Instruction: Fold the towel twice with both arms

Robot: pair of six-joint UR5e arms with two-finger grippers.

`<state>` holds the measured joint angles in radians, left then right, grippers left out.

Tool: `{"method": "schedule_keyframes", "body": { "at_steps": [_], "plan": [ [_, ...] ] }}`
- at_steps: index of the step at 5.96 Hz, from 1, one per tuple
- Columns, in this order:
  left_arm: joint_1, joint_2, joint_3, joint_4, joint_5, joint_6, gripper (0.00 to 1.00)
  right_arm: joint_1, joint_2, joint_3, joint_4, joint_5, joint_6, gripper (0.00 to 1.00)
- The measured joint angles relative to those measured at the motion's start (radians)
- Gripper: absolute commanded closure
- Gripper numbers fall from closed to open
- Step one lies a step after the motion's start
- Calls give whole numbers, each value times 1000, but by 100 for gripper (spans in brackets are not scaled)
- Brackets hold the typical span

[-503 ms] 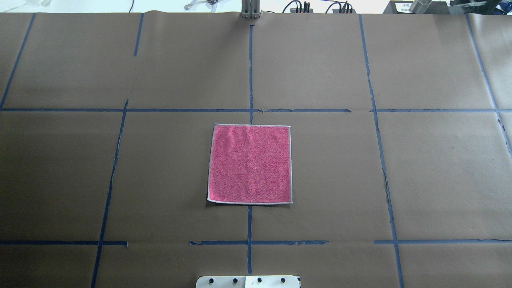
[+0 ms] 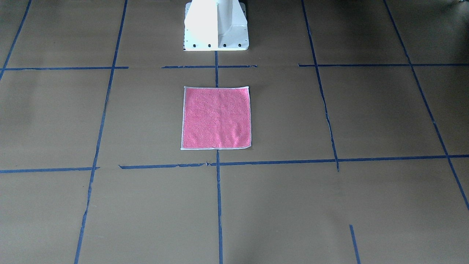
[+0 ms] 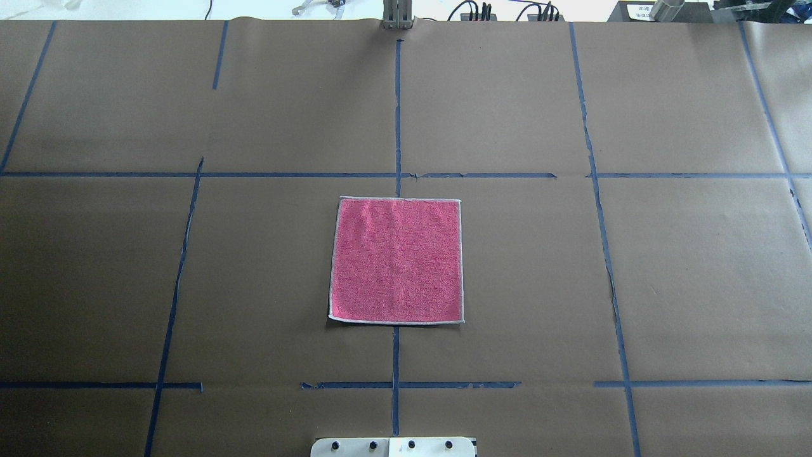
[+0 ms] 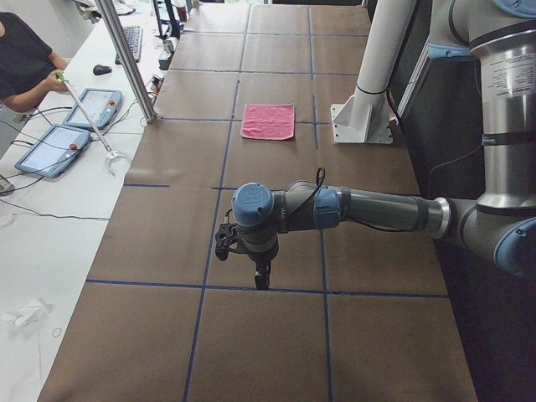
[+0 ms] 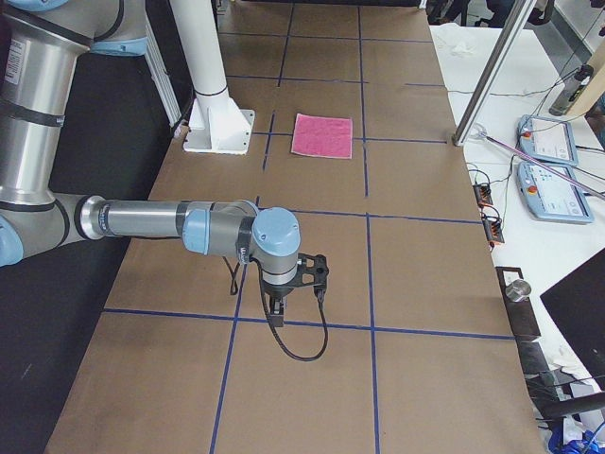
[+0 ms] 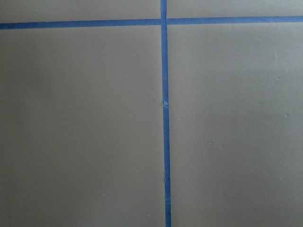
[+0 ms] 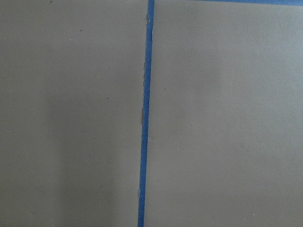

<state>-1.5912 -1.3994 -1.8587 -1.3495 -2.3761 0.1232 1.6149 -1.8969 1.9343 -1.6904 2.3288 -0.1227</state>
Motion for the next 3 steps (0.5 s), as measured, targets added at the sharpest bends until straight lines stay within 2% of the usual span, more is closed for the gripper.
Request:
{"method": "schedule_keyframes", "body": {
  "at_steps": [3],
  "plan": [
    [0,3,7,2,0,-4,0,-4,1,-4,2,6,-10,0]
  ]
}}
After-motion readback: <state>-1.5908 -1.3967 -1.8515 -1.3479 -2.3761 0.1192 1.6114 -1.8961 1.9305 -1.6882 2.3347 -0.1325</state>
